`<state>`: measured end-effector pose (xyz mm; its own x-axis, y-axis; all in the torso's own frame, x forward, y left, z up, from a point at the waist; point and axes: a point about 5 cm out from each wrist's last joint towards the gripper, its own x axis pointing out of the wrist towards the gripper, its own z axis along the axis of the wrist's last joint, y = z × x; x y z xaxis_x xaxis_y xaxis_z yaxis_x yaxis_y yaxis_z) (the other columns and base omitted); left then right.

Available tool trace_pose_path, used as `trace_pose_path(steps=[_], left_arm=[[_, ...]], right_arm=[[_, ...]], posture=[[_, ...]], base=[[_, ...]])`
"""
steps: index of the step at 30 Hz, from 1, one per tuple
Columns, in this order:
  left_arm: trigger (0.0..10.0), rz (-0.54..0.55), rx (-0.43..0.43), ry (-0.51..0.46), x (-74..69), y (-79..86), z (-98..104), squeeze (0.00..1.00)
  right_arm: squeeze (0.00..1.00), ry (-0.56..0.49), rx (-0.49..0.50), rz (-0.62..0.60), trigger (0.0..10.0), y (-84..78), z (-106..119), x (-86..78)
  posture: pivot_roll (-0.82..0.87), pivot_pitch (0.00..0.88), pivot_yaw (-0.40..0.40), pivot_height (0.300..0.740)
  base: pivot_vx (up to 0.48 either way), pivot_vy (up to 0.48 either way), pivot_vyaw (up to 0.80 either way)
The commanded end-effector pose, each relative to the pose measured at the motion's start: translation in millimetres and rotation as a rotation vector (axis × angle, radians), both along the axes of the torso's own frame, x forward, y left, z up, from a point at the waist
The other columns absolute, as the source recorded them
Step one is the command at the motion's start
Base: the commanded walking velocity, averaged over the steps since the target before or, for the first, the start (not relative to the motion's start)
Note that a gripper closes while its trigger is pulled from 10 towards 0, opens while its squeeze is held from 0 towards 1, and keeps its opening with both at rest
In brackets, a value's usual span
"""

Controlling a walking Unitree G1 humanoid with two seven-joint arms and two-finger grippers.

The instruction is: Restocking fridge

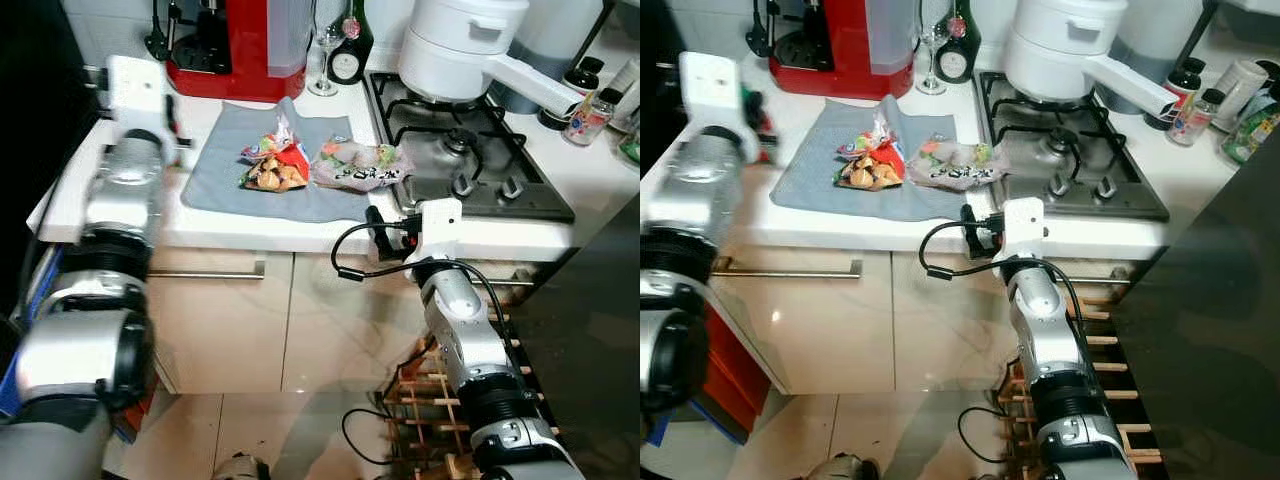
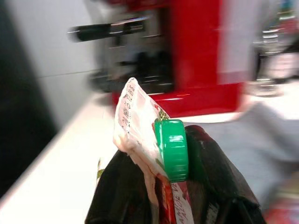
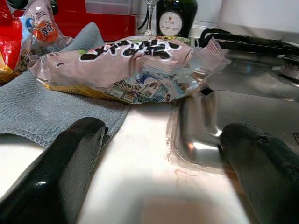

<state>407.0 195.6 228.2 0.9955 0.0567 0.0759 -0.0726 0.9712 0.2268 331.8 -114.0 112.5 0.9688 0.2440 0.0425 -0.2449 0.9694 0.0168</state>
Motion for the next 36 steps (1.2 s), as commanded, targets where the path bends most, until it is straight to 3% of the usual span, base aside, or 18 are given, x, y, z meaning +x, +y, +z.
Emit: trace_pose_path(steps=[1,2,4,6,9,11,36], left_arm=[[0.0,-0.037,0.005,-0.022,-0.4,-7.2,3,0.0],[0.0,-0.076,-0.001,-0.053,-0.9,-18.9,6,0.0],[0.0,-0.101,-0.001,-0.094,-1.9,-25.0,10,0.0],[0.0,-0.11,0.003,-0.121,-2.8,-26.9,13,0.0],[0.0,-0.124,0.006,-0.273,-11.8,-29.9,28,0.0],[0.0,-0.126,0.012,-0.294,-13.6,-30.5,29,0.0],[0.0,-0.126,0.012,-0.294,-13.6,-30.5,29,0.0]], right_arm=[[0.01,0.025,-0.007,0.005,10.0,-0.4,-4,0.5],[0.01,0.025,-0.006,0.003,10.0,-0.5,-4,0.3],[0.01,0.025,-0.007,0.002,10.0,-0.8,-4,0.0],[0.02,0.025,-0.008,0.002,10.0,-1.1,-4,-0.2],[0.02,0.016,-0.007,-0.013,10.0,-3.9,-3,0.4],[0.02,0.013,-0.007,-0.016,10.0,-4.4,-2,0.7],[0.02,0.013,-0.007,-0.016,10.0,-4.4,-2,0.7]], posture=[[-0.01,0.0,-0.068,0.74],[-0.01,0.0,-0.067,0.74],[-0.01,0.0,-0.066,0.74],[-0.01,0.0,-0.066,0.74],[-0.01,0.0,-0.06,0.74],[-0.01,0.0,-0.06,0.74],[-0.01,0.0,-0.06,0.74]], base=[[0.0,0.0,0.0],[0.0,0.0,0.0],[0.0,0.0,0.0],[0.0,0.0,0.0],[0.0,0.0,0.0],[0.0,0.0,0.0],[0.0,0.0,0.0]])
